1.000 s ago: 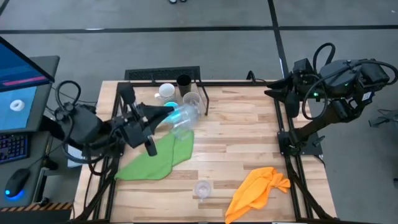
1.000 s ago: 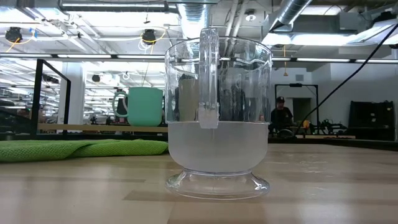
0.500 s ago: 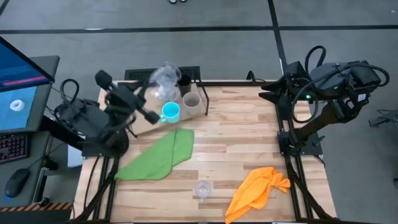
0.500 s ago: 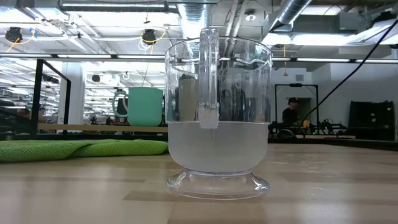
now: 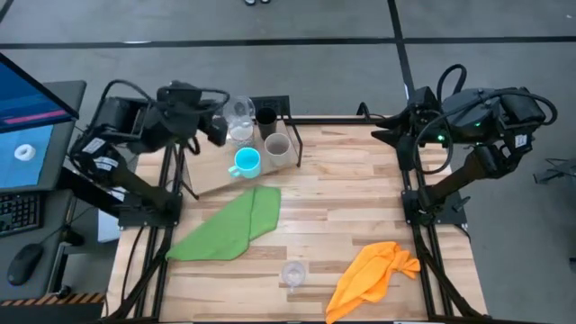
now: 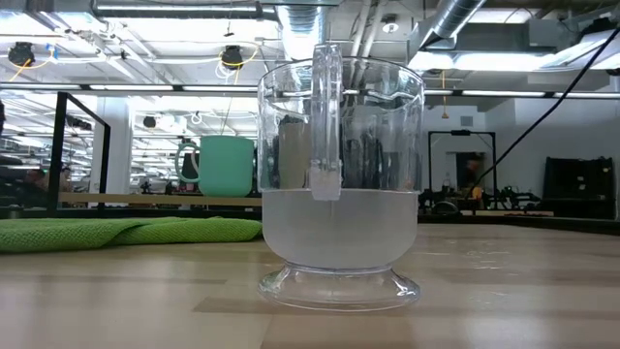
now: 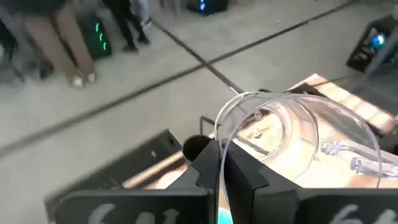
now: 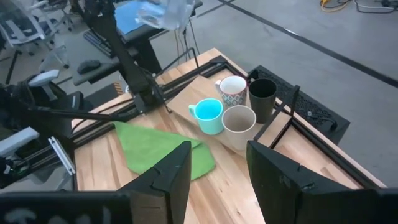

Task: Stack small to large cups/mugs on shelf
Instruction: Put the transparent mug on the shelf

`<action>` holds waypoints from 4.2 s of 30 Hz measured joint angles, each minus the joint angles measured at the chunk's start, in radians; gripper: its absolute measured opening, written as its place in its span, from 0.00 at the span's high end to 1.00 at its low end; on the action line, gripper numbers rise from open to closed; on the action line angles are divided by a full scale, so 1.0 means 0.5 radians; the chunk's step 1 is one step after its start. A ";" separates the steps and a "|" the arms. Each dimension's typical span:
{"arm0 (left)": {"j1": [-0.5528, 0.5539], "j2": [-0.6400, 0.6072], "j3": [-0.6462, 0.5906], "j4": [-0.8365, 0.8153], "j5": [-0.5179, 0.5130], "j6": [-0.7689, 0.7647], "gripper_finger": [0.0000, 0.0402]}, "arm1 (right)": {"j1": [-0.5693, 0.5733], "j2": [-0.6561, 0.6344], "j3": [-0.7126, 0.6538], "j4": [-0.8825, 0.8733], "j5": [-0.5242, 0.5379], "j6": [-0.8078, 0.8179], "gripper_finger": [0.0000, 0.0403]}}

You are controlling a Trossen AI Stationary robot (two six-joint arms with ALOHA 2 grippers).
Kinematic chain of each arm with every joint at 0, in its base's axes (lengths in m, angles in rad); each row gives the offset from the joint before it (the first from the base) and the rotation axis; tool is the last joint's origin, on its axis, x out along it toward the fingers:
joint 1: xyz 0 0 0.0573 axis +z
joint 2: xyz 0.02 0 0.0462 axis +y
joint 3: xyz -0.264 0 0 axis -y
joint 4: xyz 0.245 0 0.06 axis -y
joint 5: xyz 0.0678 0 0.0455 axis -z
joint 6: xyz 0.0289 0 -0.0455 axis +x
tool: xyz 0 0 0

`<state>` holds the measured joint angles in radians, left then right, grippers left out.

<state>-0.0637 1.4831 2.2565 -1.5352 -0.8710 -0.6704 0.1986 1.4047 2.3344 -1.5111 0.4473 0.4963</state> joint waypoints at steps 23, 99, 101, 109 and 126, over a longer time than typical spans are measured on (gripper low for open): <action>0.871 -0.635 -1.454 -0.035 0.845 -0.257 1.00 | 0.001 0.007 0.000 -0.014 -0.002 -0.083 0.56; 1.807 -0.354 -2.512 1.049 1.401 0.131 1.00 | -0.140 0.007 0.000 -0.014 -0.005 -0.225 0.56; 1.807 -0.354 -2.511 1.048 1.401 0.127 1.00 | -0.140 0.007 0.000 -0.014 -0.005 -0.225 0.56; 1.807 -0.354 -2.510 1.049 1.397 0.075 0.86 | -0.140 0.007 0.000 -0.014 -0.005 -0.225 0.56; 1.806 -0.508 -2.508 1.062 1.473 -0.073 0.63 | -0.140 0.007 0.000 -0.014 -0.006 -0.230 0.56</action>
<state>0.8391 1.2293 1.0023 -1.0044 -0.1347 -0.7066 0.1284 1.4082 2.3344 -1.5181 0.4442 0.3814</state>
